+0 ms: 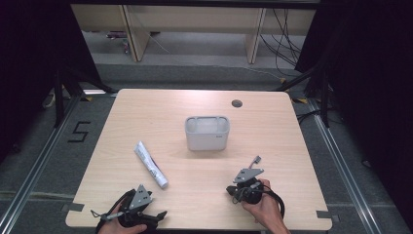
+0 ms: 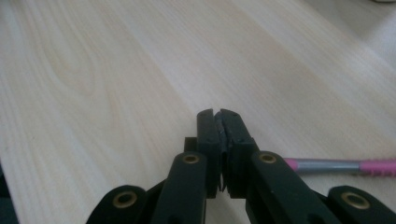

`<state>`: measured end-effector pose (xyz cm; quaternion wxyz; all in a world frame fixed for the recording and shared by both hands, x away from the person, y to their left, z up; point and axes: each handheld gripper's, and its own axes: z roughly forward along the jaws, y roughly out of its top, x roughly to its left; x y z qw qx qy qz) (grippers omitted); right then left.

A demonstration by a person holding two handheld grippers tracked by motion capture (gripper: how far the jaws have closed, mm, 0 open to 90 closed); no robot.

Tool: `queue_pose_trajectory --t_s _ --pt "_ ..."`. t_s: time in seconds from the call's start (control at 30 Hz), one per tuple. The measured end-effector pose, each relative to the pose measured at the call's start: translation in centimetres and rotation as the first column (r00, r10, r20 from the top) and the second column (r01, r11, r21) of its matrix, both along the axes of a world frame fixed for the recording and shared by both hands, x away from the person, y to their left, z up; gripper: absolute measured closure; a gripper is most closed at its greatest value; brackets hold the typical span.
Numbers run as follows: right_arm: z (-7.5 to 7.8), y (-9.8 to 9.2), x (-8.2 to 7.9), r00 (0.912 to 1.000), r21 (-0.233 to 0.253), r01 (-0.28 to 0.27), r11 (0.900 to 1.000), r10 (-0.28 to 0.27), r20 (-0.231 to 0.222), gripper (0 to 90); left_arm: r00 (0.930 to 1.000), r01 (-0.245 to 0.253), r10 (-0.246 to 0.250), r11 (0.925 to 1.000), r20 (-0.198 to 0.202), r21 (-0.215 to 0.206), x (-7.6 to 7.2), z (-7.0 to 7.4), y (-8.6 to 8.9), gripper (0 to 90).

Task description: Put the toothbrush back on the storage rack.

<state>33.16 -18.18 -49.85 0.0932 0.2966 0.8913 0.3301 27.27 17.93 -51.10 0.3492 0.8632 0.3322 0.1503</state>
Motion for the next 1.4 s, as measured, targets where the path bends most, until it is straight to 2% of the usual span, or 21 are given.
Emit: queue_pose_trajectory --t_s 0.13,0.2,0.27,0.33,0.37,0.4,0.43,0.53,0.6,0.63,0.67,0.8,0.87,0.9,0.93,1.03,1.07,1.13,1.17,1.23,1.4 --pt "0.2 -1.0 -0.7 0.9996 -0.012 0.017 1.000 -0.017 -0.024 87.8 1.0000 0.008 -0.008 0.9999 -0.006 -0.008 0.0 0.1 0.0 16.0" --pt "0.0 -1.5 -0.8 0.9998 0.001 0.016 1.000 -0.016 -0.007 87.8 1.0000 0.005 -0.006 1.0000 -0.006 -0.007 0.0 0.0 0.0 16.0" --pt "0.1 -2.1 -1.1 0.9993 0.004 0.036 0.999 -0.036 -0.012 87.6 0.9999 0.013 -0.013 0.9998 -0.003 0.015 0.1 0.1 0.2 16.0" --pt "0.4 -2.7 -1.4 0.9987 -0.005 0.042 0.999 -0.042 -0.027 87.4 0.9998 0.010 -0.010 0.9999 -0.015 -0.005 0.0 0.1 0.0 16.0" --pt "0.3 -2.9 -1.4 0.9986 0.003 0.053 0.999 -0.053 -0.007 87.4 0.9999 0.010 -0.010 1.0000 -0.011 0.001 0.0 0.1 0.1 16.0" --pt "0.3 -3.2 -1.4 0.9992 -0.003 0.036 0.999 -0.036 -0.018 87.4 1.0000 0.005 -0.005 1.0000 -0.007 -0.004 0.0 0.0 0.0 16.0" --pt "0.4 -3.4 -1.6 0.9984 0.007 0.053 0.999 -0.053 -0.019 87.4 0.9999 0.009 -0.009 0.9998 -0.005 0.015 0.1 0.1 0.1 16.0" --pt "0.4 -4.1 -1.9 0.9970 0.009 0.075 0.997 -0.075 -0.015 87.2 0.9999 0.009 -0.009 0.9999 -0.010 -0.008 0.0 0.0 0.0 16.0" --pt "0.5 -4.7 -1.9 0.9976 0.004 0.067 0.998 -0.067 -0.017 86.9 1.0000 0.001 -0.001 1.0000 -0.002 -0.005 0.1 0.0 0.0 16.0" --pt "0.4 -4.8 -2.0 0.9967 0.024 0.081 0.996 -0.081 -0.008 86.9 1.0000 0.003 -0.003 1.0000 -0.005 -0.007 0.1 0.0 0.0 16.0" --pt "0.6 -5.1 -2.1 0.9963 0.005 0.085 0.996 -0.085 -0.016 86.9 1.0000 0.002 -0.002 1.0000 -0.006 -0.007 0.0 0.0 0.0 16.0" --pt "0.8 -6.0 -2.3 0.9923 0.004 0.122 0.993 -0.122 -0.023 86.9 1.0000 0.002 -0.002 1.0000 -0.006 -0.007 0.0 0.0 0.0 16.0" --pt "0.6 -6.3 -2.2 0.9920 0.019 0.126 0.992 -0.126 -0.001 86.9 1.0000 0.006 -0.006 1.0000 -0.007 -0.005 0.0 0.0 0.0 16.0" --pt "0.8 -6.5 -2.4 0.9892 0.011 0.144 0.990 -0.143 -0.032 86.9 0.9999 0.006 -0.006 1.0000 -0.008 -0.005 0.0 0.0 0.0 16.0" --pt "0.7 -6.7 -2.2 0.9918 0.009 0.127 0.992 -0.127 -0.007 86.9 0.9999 0.006 -0.006 1.0000 -0.008 -0.005 0.0 0.0 0.0 16.0" --pt "0.7 -7.1 -2.1 0.9920 0.008 0.126 0.992 -0.126 -0.010 86.9 0.9999 -0.002 0.002 0.9999 -0.013 -0.011 0.0 -0.1 0.0 16.0" --pt "0.8 -7.1 -2.3 0.9867 0.019 0.161 0.987 -0.161 -0.024 86.8 0.9998 0.007 -0.007 1.0000 -0.016 -0.005 0.0 0.0 0.0 16.0" --pt "0.9 -7.3 -2.1 0.9892 0.025 0.147 0.989 -0.147 -0.006 85.3 0.9998 0.014 -0.014 0.9999 -0.011 0.003 0.1 0.0 0.1 16.0" --pt "1.2 -7.4 -2.2 0.9854 0.019 0.169 0.985 -0.168 -0.023 84.2 0.9998 0.013 -0.013 0.9999 -0.013 0.004 0.1 0.0 0.1 16.0" --pt "1.6 -7.6 -2.0 0.9840 0.028 0.178 0.984 -0.178 0.001 82.2 0.9998 0.013 -0.013 0.9999 -0.014 0.005 0.1 0.0 0.1 16.0" --pt "2.3 -7.4 -0.7 0.9689 -0.040 0.246 0.968 -0.247 -0.016 72.6 0.9999 0.006 -0.006 0.9999 -0.010 0.009 0.2 -0.1 0.1 16.0"
